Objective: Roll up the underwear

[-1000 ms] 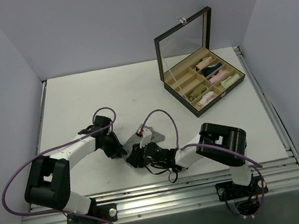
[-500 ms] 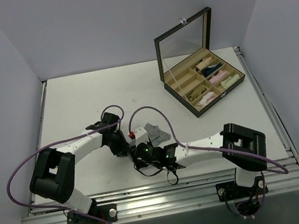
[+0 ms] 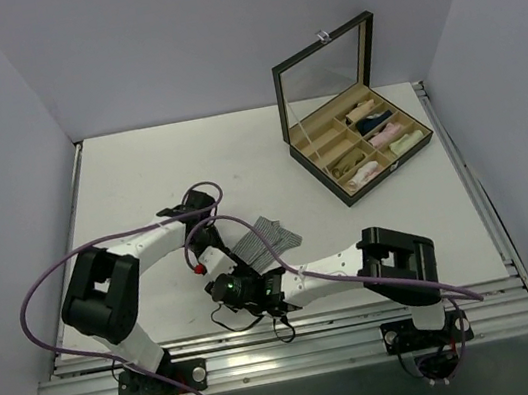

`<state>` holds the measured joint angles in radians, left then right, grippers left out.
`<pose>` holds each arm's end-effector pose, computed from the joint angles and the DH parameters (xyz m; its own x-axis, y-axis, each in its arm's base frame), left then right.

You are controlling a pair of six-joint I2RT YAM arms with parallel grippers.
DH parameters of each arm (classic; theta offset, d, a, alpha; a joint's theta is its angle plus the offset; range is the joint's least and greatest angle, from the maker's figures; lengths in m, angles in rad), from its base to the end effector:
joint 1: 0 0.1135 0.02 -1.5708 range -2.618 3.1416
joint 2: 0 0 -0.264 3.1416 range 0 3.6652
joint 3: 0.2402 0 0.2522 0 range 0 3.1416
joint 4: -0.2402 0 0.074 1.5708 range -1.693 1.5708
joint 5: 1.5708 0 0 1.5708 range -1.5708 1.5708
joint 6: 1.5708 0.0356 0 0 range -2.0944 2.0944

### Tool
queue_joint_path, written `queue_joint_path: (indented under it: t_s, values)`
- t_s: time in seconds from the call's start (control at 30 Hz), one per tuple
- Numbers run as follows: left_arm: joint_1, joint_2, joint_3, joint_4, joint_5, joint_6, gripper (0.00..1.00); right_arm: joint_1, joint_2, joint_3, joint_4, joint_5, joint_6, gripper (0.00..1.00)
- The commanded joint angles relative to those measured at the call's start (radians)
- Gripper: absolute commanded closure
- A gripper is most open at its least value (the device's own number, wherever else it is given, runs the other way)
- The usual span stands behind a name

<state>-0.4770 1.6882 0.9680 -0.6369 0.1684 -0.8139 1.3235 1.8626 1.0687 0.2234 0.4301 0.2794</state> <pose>0.2618 -0.1420 0.1526 -0.9481 -0.3167 -0.0265 -0.2986 0.9164 -0.2667 0.1123 0.3842 0.1763 -0.3464 -0.3481 -0.8711 -0.7281 0.6853 0.0157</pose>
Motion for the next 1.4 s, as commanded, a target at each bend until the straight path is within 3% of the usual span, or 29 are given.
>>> queue_joint_path:
  t_s: [0.0,0.53,0.93,1.03,1.07,1.1,1.2,1.37]
  values:
    - [-0.026,0.090,-0.042,-0.047,-0.096,0.016,0.83,-0.001,0.039,0.050,-0.038,0.073,-0.077,0.52]
    - [-0.038,0.166,0.011,-0.095,-0.089,0.021,0.84,0.020,0.086,0.063,-0.065,0.216,-0.147,0.53]
    - [-0.040,0.183,0.032,-0.112,-0.081,0.018,0.84,0.022,0.128,0.059,-0.030,0.162,-0.146,0.55]
    - [-0.038,0.182,0.032,-0.127,-0.078,0.013,0.83,0.013,0.141,0.047,-0.027,0.144,-0.089,0.68]
    - [-0.038,0.176,0.029,-0.132,-0.073,0.001,0.83,0.006,0.138,0.022,-0.009,0.134,-0.071,0.85]
    - [-0.035,0.162,0.025,-0.138,-0.072,-0.007,0.82,-0.001,0.127,0.005,0.004,0.125,-0.021,0.90]
    - [-0.011,0.110,0.002,-0.142,-0.056,-0.036,0.74,-0.058,0.086,-0.090,0.082,0.009,0.056,0.97]
    - [0.046,0.001,-0.009,-0.148,-0.072,-0.042,0.50,-0.162,0.056,-0.248,0.267,-0.267,0.205,1.00]
